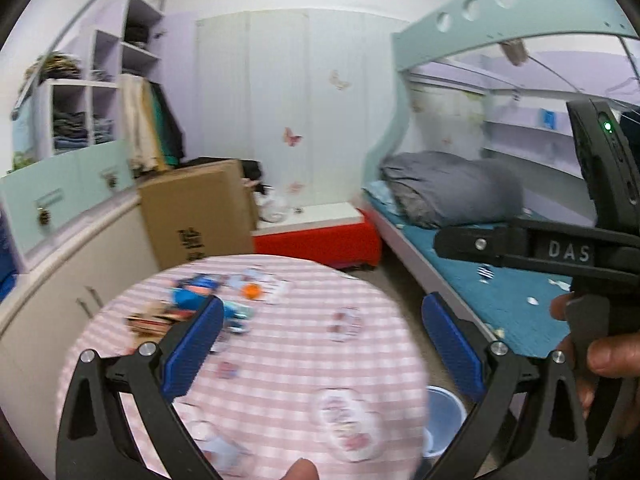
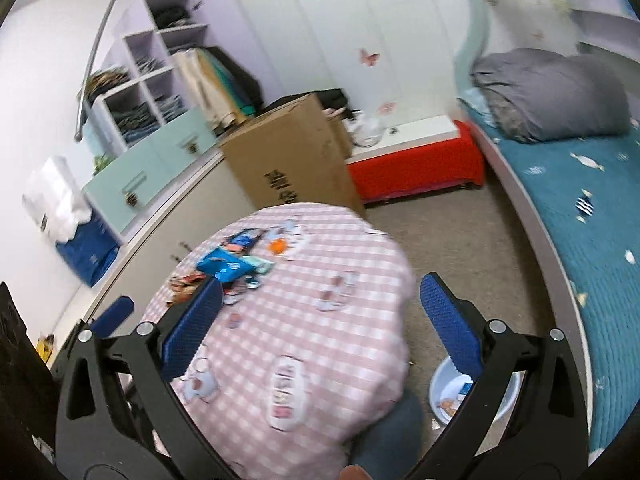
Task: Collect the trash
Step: 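Return both tools to the table, then grasp the blue snack wrapper with the right gripper while the left gripper grasps the brown paper bag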
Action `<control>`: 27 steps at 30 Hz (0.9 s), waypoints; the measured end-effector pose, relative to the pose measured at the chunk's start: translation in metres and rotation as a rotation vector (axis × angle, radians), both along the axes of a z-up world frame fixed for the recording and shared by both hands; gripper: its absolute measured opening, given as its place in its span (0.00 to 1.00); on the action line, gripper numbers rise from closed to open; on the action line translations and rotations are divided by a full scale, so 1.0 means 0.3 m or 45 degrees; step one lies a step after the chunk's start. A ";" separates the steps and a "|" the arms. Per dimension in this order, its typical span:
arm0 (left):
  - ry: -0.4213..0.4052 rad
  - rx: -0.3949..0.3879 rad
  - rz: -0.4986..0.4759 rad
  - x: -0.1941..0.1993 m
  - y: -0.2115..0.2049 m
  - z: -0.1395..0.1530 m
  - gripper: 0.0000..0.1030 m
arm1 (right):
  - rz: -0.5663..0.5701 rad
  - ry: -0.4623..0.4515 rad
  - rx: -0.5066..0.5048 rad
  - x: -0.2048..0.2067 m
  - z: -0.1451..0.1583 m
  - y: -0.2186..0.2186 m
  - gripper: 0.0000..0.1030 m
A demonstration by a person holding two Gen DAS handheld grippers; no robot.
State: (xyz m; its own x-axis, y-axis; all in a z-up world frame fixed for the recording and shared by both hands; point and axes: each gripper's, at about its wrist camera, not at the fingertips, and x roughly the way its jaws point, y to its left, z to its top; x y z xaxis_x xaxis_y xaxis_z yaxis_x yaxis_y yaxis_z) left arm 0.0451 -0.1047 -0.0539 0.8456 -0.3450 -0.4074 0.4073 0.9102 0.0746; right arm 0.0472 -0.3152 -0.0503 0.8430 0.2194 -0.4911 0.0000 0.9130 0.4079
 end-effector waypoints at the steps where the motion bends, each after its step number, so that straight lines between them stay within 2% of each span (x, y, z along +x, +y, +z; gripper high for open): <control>1: -0.006 0.006 0.028 0.015 0.034 0.006 0.95 | 0.019 0.000 -0.004 0.013 0.005 0.026 0.94; 5: -0.018 0.018 0.135 0.082 0.168 0.021 0.94 | 0.115 0.019 -0.043 0.127 0.033 0.163 0.94; 9: 0.027 -0.002 0.230 0.168 0.293 0.009 0.94 | 0.224 0.056 -0.080 0.242 0.028 0.277 0.94; 15: 0.122 -0.038 0.345 0.298 0.465 -0.051 0.94 | 0.403 0.162 -0.139 0.482 -0.056 0.479 0.94; 19: 0.144 -0.010 0.372 0.355 0.526 -0.089 0.94 | 0.491 0.232 -0.153 0.608 -0.131 0.567 0.94; 24: 0.170 0.027 0.331 0.386 0.542 -0.142 0.94 | 0.607 0.310 -0.182 0.730 -0.224 0.678 0.94; 25: 0.177 0.037 0.322 0.393 0.538 -0.151 0.94 | 0.619 0.322 -0.198 0.743 -0.241 0.692 0.92; 27: 0.190 0.052 0.297 0.403 0.524 -0.170 0.94 | 0.625 0.352 -0.235 0.771 -0.279 0.707 0.72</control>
State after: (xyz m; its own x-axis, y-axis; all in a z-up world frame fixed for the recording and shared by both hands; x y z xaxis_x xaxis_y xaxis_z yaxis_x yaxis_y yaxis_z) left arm 0.1659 0.0526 -0.1050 0.8298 -0.1291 -0.5429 0.1966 0.9781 0.0678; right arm 0.2786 -0.1029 -0.1340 0.4997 0.4414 -0.7453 -0.3563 0.8890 0.2876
